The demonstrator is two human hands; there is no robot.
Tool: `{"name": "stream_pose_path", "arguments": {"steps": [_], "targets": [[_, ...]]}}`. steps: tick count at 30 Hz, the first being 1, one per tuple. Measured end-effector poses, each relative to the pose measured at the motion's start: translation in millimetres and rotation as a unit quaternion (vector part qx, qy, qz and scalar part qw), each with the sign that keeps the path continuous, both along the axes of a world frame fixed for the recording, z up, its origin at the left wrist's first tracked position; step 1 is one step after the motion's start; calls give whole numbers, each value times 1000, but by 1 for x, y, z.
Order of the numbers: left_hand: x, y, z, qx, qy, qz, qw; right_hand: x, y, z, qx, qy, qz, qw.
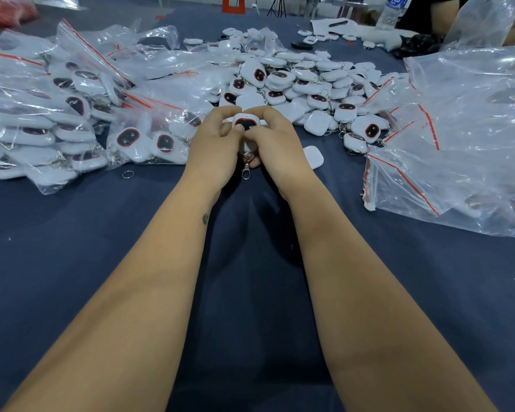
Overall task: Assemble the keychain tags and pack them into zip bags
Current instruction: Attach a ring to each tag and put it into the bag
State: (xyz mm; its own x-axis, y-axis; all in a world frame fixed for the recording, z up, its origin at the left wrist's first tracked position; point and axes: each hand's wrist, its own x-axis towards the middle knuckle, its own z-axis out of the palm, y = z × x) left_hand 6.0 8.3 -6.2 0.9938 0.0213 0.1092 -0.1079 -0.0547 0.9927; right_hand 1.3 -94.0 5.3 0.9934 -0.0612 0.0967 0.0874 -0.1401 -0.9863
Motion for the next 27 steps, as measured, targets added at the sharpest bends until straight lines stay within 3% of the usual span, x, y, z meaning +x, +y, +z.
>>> {"name": "stream_pose_path", "arguments": {"steps": [27], "targets": [[-1,-2,0,34,-20,3,999,-1,0,-1,-14,-35,0,999]]}}
